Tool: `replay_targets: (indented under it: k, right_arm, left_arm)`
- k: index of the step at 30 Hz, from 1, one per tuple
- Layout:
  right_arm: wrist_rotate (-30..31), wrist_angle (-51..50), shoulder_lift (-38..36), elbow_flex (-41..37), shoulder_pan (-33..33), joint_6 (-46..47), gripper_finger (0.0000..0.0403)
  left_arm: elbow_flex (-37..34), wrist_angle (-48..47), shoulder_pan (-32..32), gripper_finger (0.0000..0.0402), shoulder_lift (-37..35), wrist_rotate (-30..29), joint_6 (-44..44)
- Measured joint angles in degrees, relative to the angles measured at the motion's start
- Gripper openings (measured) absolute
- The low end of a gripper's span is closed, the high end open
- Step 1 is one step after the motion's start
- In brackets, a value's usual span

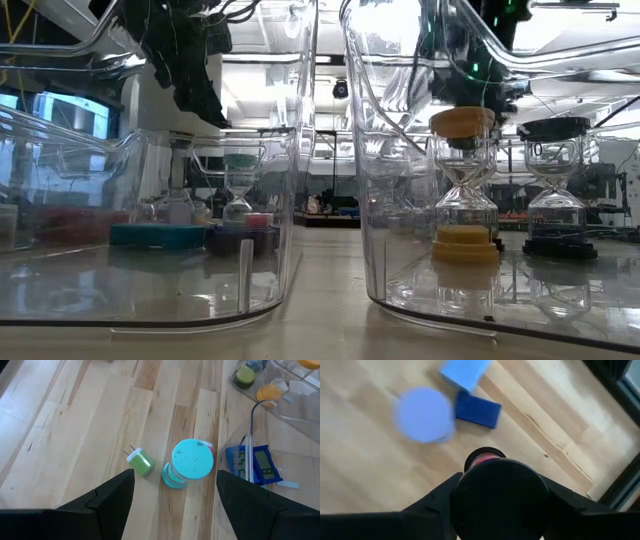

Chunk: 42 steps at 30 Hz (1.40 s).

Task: Pick & Place Office items
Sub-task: Put the red hourglass into the right bin

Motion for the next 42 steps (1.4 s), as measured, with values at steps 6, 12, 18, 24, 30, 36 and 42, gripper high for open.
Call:
replay_targets:
  k: [6,12,18,24,30,36,42]
  right_arm:
    - [3.0,-7.0,-0.8,11.2,9.9,4.9,0.0192]
    - [5.8,-7.9,-0.6,20.6,21.6,8.5,0.0193]
    - [5.0,-2.4,-0.5,21.9,33.3,14.1,0.0193]
    - [4.8,3.4,3.4,21.8,44.4,18.5,0.0194]
    - [2.8,10.6,8.1,21.8,53.3,22.2,0.0194]
    - [0.8,8.2,13.3,21.8,57.0,32.5,0.0194]
    - [-3.4,7.4,18.3,21.8,57.1,35.2,0.0194]
  left_arm:
    - [0.0,0.0,0.0,0.0276,0.0,0.0,0.3]
    - [0.0,0.0,0.0,0.0276,0.0,0.0,0.1]
    - [0.0,0.0,-1.3,0.0276,0.0,0.3,0.1]
    - [0.0,0.1,-3.1,0.0276,0.0,0.3,-1.4]
    - [0.0,0.1,-5.0,0.0276,0.0,0.3,-2.7]
    - [0.0,1.1,-6.8,0.0276,0.0,0.3,-3.1]
    - [0.0,2.0,-8.2,0.0276,0.0,0.3,-3.1]
